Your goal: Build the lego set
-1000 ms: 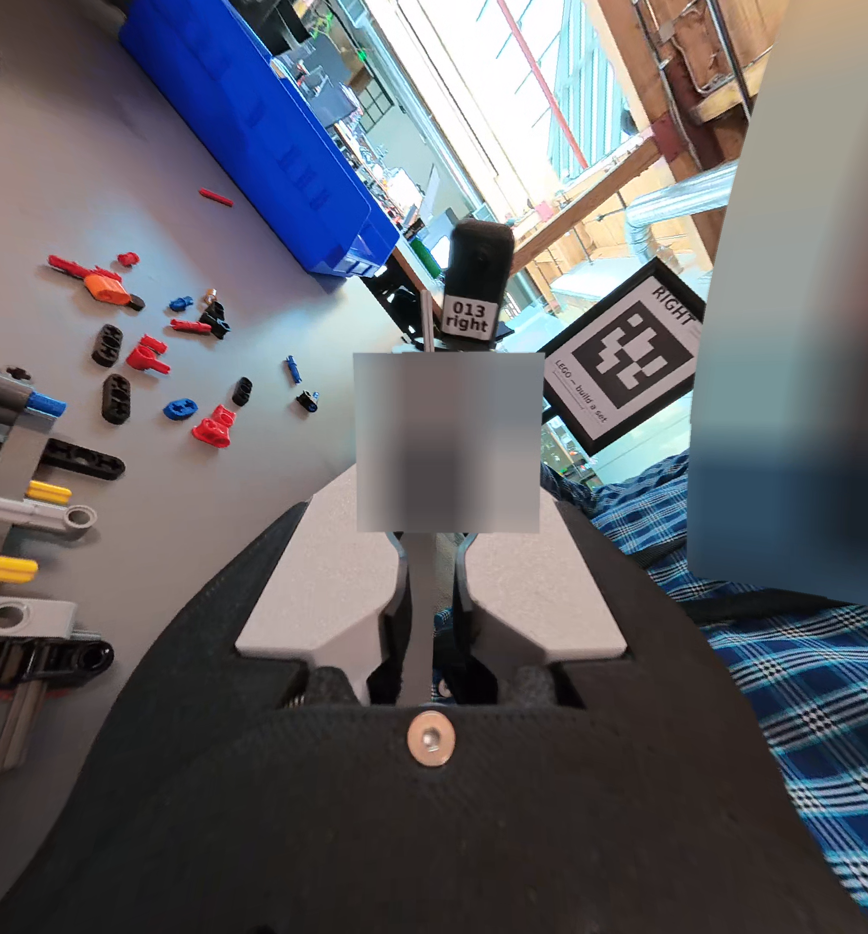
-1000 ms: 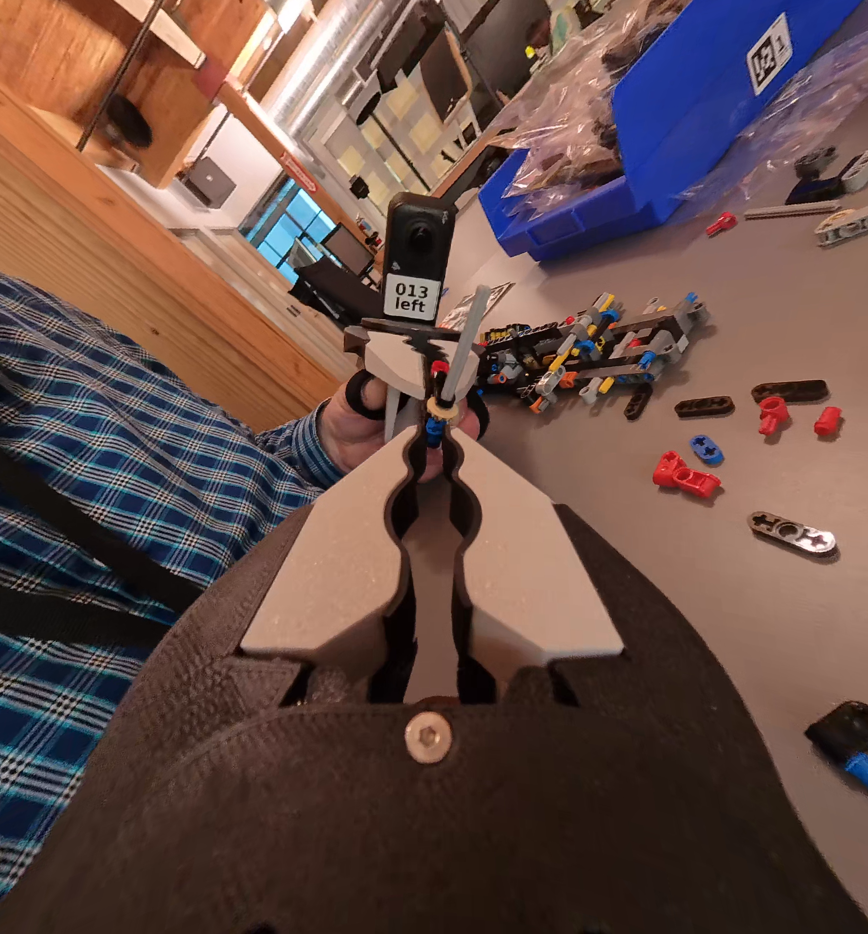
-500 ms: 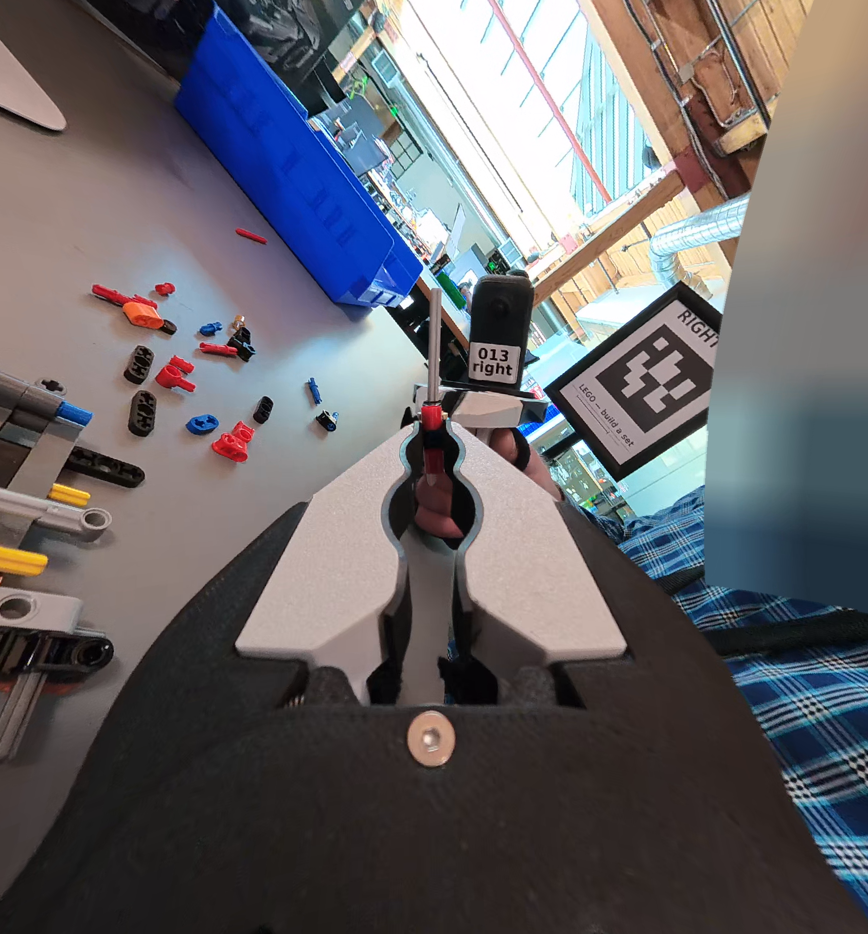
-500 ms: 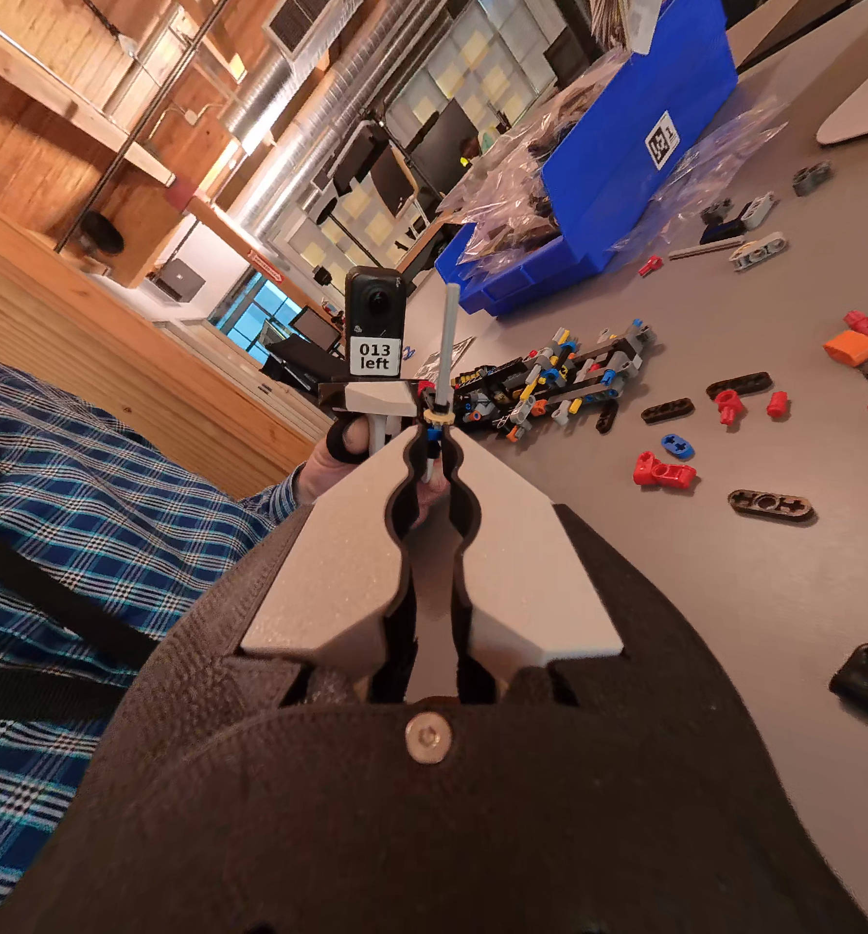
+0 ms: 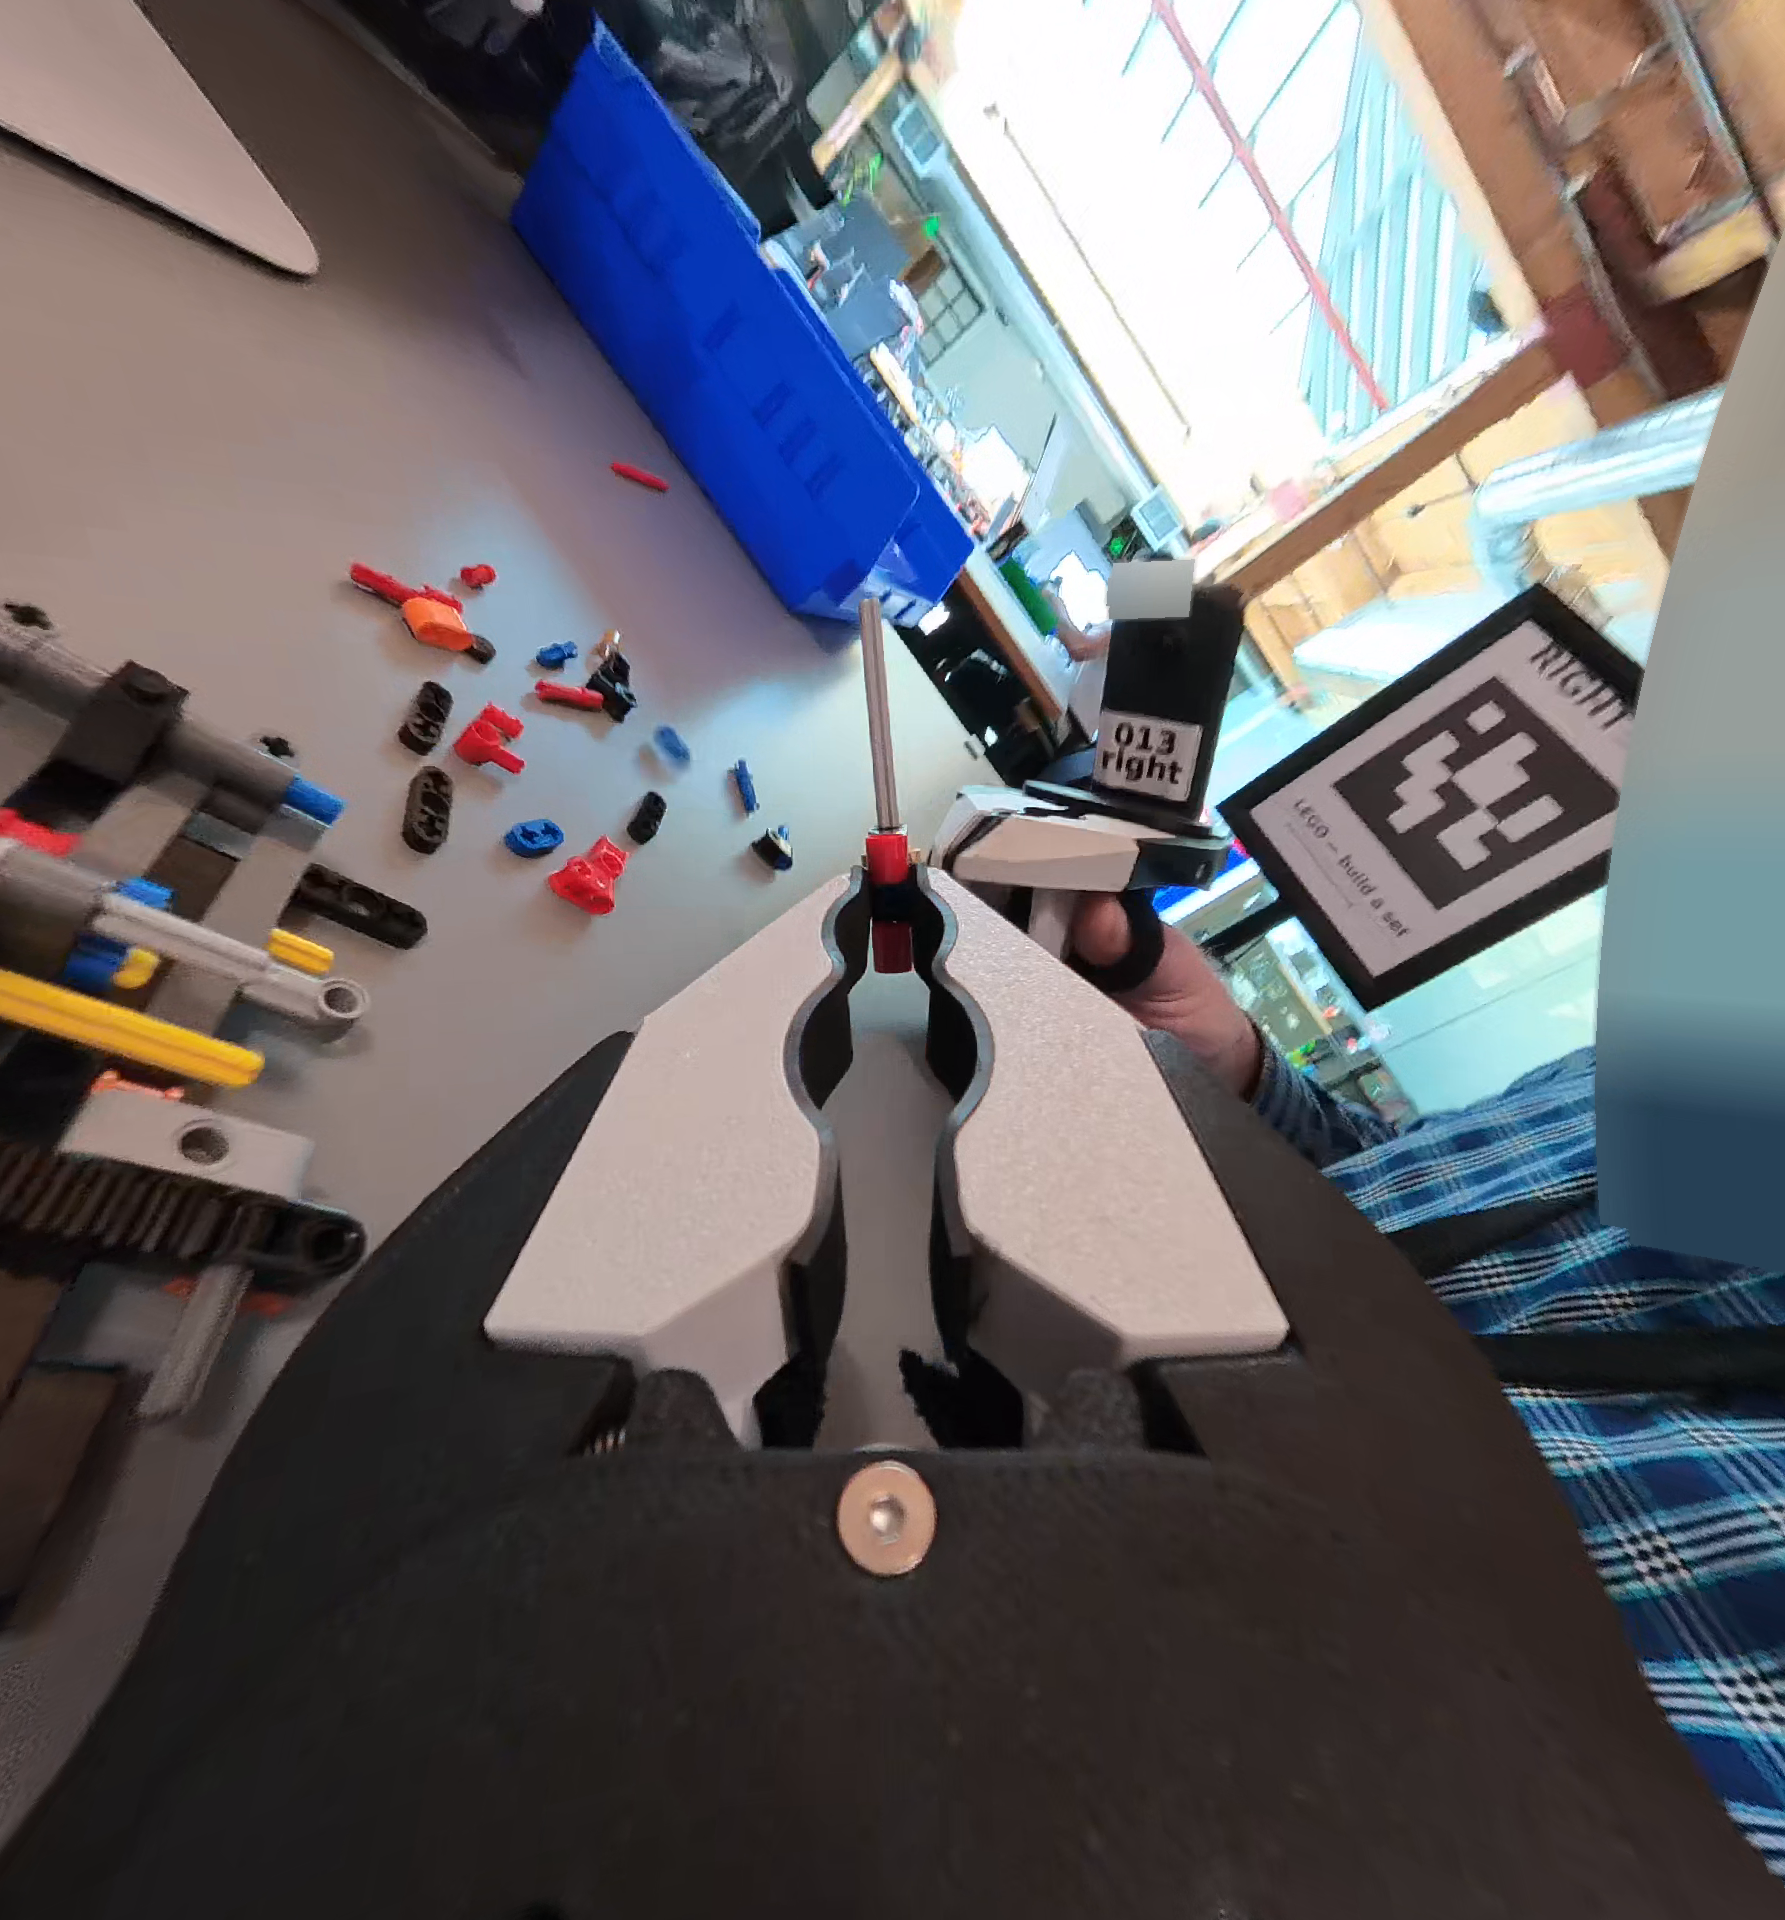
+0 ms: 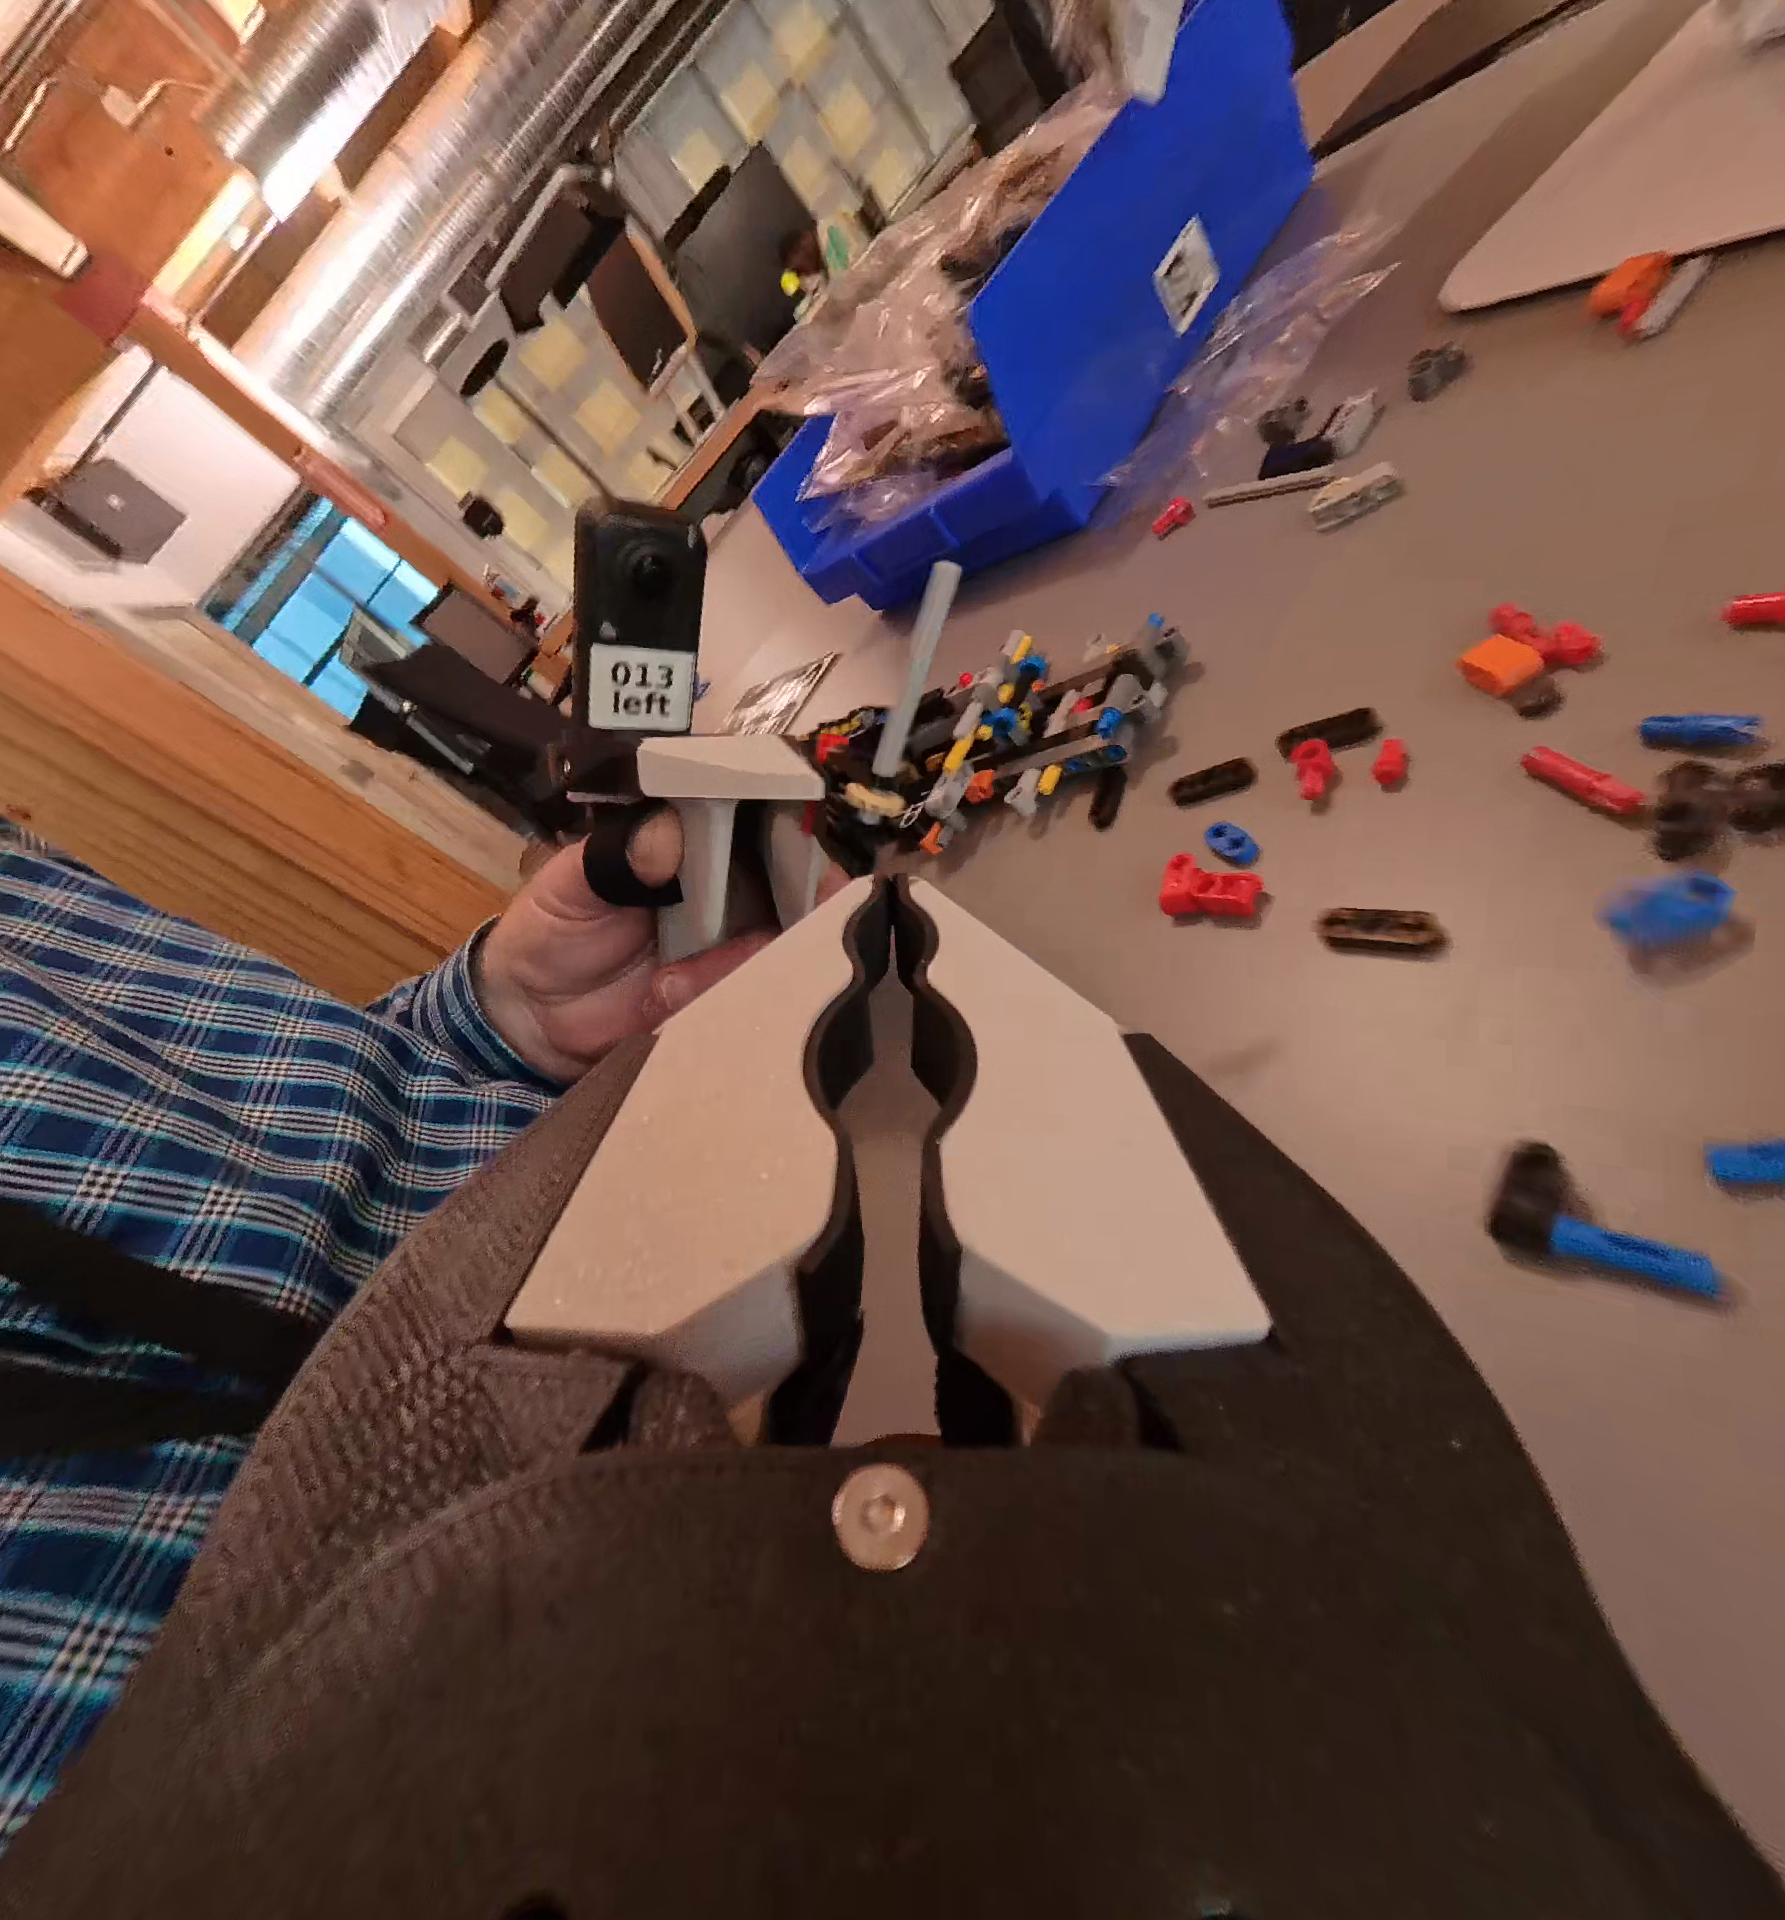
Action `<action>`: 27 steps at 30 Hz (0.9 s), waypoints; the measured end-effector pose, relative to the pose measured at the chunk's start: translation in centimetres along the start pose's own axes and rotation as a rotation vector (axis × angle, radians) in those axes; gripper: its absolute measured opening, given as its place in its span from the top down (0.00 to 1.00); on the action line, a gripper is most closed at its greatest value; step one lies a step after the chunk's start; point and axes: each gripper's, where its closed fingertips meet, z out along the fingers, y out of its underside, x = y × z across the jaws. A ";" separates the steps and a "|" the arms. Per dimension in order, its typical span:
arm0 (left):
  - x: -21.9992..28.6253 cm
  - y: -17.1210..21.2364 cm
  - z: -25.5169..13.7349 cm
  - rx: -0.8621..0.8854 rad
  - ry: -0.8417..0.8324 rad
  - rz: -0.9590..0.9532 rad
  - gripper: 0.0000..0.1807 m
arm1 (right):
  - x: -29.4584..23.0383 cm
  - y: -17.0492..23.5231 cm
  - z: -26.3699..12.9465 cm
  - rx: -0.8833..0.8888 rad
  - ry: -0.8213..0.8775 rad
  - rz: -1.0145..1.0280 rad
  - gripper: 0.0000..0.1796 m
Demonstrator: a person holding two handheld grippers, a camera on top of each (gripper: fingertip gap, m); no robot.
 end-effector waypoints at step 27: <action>0.2 0.3 1.0 -0.039 0.030 0.019 0.97 | 0.6 -2.4 3.0 -0.090 -0.084 0.012 0.97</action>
